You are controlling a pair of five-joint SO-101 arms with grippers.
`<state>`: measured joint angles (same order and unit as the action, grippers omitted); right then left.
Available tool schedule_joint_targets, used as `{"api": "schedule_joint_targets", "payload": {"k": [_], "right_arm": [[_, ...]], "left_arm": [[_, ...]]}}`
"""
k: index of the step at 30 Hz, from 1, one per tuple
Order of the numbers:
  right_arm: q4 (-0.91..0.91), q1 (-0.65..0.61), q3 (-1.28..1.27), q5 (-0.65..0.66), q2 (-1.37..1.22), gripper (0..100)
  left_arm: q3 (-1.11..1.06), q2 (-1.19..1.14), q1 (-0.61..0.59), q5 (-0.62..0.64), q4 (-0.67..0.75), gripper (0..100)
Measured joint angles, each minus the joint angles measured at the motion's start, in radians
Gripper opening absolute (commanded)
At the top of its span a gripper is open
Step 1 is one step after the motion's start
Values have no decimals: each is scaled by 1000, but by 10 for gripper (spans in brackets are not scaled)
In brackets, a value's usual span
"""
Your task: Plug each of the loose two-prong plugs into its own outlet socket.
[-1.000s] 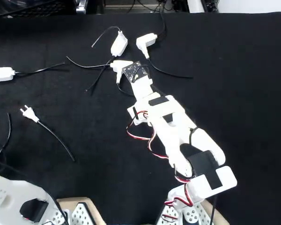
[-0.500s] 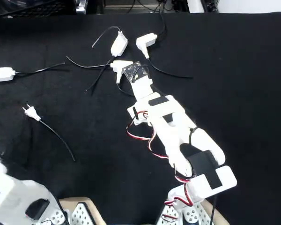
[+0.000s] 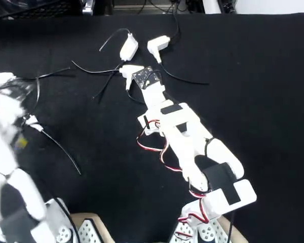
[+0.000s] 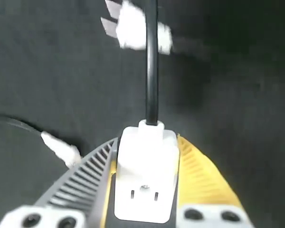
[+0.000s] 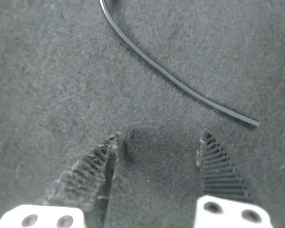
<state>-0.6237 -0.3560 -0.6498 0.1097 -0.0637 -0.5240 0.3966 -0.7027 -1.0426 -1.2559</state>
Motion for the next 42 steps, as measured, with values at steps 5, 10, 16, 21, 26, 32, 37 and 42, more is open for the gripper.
{"api": "schedule_joint_targets", "payload": {"k": [5, 10, 16, 21, 26, 32, 37, 42], "right_arm": [[0, 0, 0, 0, 0, 255], [0, 9, 0, 0, 0, 255], [0, 68, 0, -60, 14, 255], [0, 155, 0, -123, 29, 255], [46, 155, 0, -130, 29, 255], [78, 157, 43, -132, 31, 257], [78, 259, 43, -141, 31, 257], [84, 356, 43, -141, 31, 257]], "left_arm": [[-180, 261, 261, 249, 137, 28], [-305, 637, 509, 321, 106, 28], [-514, 1117, 611, 334, 104, 28], [-701, 1395, 614, 334, 104, 28], [-753, 1410, 638, 390, 129, 29], [-806, 1421, 844, 400, 226, 30], [-990, 1416, 964, 407, 353, 30], [-1145, 1415, 1094, 407, 408, 30]]}}
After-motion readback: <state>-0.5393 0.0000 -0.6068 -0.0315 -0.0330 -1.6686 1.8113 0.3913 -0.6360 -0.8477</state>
